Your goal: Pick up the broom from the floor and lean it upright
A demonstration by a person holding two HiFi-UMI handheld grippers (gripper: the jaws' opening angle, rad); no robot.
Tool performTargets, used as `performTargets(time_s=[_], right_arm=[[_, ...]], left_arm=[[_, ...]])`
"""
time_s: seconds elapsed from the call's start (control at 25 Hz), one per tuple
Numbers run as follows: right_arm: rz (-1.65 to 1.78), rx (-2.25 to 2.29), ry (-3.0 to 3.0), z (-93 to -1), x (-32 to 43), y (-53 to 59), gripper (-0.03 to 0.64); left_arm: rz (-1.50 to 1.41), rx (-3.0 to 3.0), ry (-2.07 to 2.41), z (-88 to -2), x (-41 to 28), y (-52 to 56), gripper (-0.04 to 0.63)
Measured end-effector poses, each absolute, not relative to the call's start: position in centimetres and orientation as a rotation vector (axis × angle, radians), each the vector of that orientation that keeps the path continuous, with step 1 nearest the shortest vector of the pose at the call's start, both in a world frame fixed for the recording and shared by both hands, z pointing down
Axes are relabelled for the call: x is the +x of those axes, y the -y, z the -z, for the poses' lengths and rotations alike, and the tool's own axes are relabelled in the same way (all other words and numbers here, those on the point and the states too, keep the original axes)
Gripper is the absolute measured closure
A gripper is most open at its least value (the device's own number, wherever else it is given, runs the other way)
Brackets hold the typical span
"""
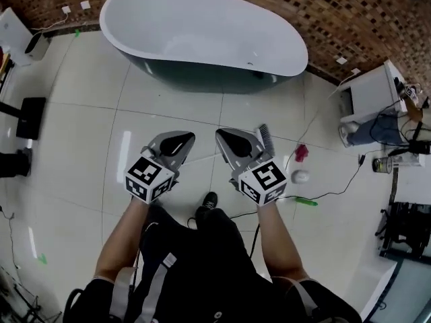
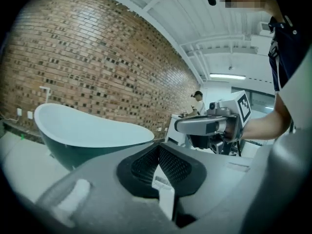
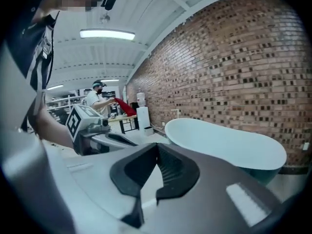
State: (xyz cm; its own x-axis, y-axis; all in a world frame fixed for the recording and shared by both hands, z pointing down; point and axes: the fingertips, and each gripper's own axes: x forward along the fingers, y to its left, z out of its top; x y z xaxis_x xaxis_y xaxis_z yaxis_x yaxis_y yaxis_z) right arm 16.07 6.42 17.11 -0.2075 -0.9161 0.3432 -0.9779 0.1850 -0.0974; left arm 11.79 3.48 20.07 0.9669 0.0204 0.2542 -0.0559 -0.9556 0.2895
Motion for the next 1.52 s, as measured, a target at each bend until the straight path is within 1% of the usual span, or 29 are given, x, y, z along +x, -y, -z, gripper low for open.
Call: performTargets(time_s=[0.12, 0.28, 0.44, 0.52, 0.76, 1.0, 1.12, 1.32, 1.52], right_arm=[[-0.481, 1.641, 2.347, -20.8, 15.2, -4.6, 0.612], [-0.574, 1.337, 2.425, -27.6, 12.2, -3.1, 0.611], [-0.587, 1.095, 2.405, -35.5, 8.9, -2.7, 0.608], [-0.557, 0.969, 2.388, -40.0, 7.1, -2.6, 0.591], [-0.518, 0.642, 2.326, -55.7, 2.4, -3.4, 0.551], [-0.519, 0.464, 2.277, -70.4, -0.2, -4.2, 0.531], [-0.514, 0.382, 2.256, -77.0, -1.3, -4.9, 0.511], [-0.520, 0.266, 2.216, -86.4, -2.7, -6.3, 0.494], [-0.483, 0.175, 2.160, -94.1, -3.3, -7.4, 0.477]], left_arm=[[-0.411, 2.781, 0.217, -23.6, 10.5, -1.9, 0.594], [-0.462, 2.659, 0.493, -29.4, 6.0, -0.5, 0.594], [-0.559, 2.580, 0.646, -36.3, 1.7, 0.6, 0.594], [-0.595, 2.551, 0.706, -40.5, -0.4, 1.2, 0.594], [-0.680, 2.432, 0.824, -54.6, -5.7, 1.3, 0.594], [-0.672, 2.377, 0.852, -67.3, -7.9, 2.2, 0.594], [-0.683, 2.347, 0.866, -73.3, -8.9, 2.1, 0.594], [-0.681, 2.293, 0.880, -81.3, -10.5, 1.1, 0.594], [-0.687, 2.246, 0.928, -87.1, -12.4, 0.2, 0.594]])
